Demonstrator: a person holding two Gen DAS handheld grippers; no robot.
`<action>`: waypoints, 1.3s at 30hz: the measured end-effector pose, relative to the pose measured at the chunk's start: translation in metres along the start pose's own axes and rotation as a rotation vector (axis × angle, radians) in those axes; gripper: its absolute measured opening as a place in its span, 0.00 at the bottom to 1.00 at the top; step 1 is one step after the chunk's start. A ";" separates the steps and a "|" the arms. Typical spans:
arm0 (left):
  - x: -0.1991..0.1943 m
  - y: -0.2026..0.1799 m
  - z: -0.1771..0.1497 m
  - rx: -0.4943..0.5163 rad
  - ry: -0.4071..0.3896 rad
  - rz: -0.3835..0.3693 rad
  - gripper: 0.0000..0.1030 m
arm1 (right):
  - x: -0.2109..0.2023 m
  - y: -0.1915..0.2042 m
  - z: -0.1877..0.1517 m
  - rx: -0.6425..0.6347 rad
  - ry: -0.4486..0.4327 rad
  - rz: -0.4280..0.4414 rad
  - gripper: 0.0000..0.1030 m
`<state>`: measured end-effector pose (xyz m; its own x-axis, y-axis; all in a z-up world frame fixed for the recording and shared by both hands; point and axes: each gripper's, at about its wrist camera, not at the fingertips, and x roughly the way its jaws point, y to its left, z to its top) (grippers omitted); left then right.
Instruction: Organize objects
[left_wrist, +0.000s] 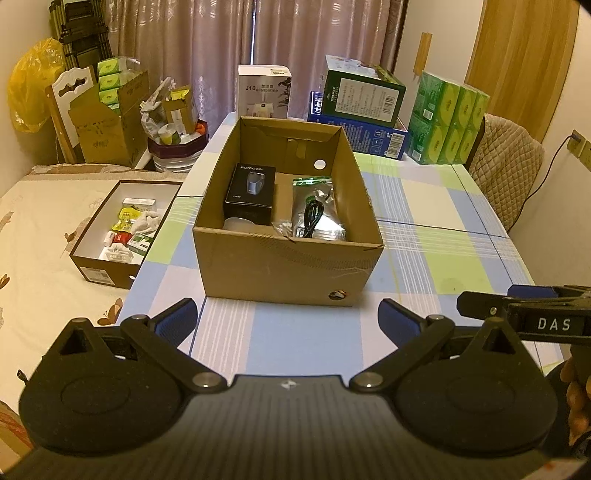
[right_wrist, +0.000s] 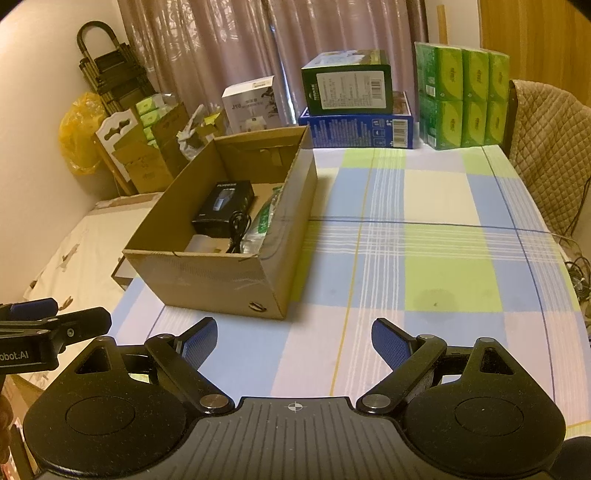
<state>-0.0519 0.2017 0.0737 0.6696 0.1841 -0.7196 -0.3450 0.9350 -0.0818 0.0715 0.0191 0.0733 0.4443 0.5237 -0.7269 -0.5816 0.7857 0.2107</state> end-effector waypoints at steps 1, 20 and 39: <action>0.000 0.000 0.000 0.001 -0.001 -0.001 0.99 | 0.000 0.000 0.000 0.000 0.000 0.000 0.85; 0.000 -0.002 0.001 0.006 -0.006 0.007 0.99 | 0.000 0.000 0.000 0.002 0.002 0.001 0.85; -0.002 -0.009 0.004 0.022 -0.024 -0.003 0.99 | 0.001 0.000 0.002 0.007 0.001 0.005 0.85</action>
<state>-0.0478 0.1943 0.0785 0.6862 0.1878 -0.7027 -0.3283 0.9421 -0.0688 0.0732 0.0202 0.0742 0.4403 0.5276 -0.7265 -0.5795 0.7850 0.2189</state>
